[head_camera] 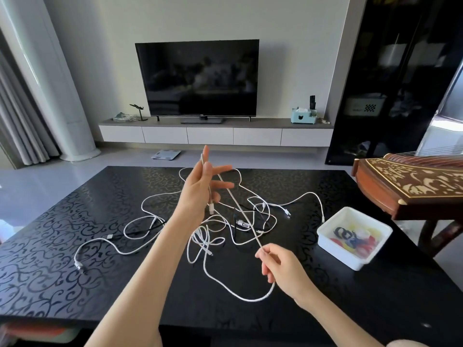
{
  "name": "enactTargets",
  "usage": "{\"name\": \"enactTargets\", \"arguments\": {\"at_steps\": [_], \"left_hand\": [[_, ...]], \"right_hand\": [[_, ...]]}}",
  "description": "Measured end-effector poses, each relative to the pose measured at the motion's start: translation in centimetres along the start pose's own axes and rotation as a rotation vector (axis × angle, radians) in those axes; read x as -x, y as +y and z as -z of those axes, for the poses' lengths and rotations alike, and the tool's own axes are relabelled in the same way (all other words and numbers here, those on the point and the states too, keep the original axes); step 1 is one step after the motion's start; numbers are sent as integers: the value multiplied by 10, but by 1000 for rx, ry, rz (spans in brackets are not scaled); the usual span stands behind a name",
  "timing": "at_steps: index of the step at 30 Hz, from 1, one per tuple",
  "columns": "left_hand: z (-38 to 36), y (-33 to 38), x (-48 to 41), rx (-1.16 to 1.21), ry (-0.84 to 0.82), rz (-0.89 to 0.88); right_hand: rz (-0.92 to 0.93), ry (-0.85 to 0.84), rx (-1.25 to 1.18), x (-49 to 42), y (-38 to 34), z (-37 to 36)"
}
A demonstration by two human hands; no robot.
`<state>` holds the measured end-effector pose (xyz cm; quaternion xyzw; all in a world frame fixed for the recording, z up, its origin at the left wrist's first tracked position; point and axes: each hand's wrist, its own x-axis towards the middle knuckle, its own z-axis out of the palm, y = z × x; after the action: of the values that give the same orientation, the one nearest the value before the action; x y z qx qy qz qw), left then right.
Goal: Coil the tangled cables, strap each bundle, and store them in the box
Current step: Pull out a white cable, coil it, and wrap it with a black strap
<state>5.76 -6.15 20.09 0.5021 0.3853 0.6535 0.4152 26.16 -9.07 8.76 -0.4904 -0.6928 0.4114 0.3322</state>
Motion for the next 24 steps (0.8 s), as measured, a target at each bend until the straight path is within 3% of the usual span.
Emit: {"name": "enactTargets", "arguments": {"at_steps": [4,8,11,15,19,24], "left_hand": [[3,6,-6,-82,-44,37],[-6,7,-3,-204,-150,34],[-13,6,1,-250,-217,31],[-13,-8,11,-424,-360,43],[-8,-14,24,-390,-444,227],[-8,-20,26,-319,-505,279]], "right_hand": [[241,100,434,-5,-10,1],[491,-19,929,-14,-35,-1],[661,10,1080,-11,-57,5],[839,102,954,-18,-76,25],[838,311,885,-26,-95,51],[798,303,730,-34,-105,57]]}}
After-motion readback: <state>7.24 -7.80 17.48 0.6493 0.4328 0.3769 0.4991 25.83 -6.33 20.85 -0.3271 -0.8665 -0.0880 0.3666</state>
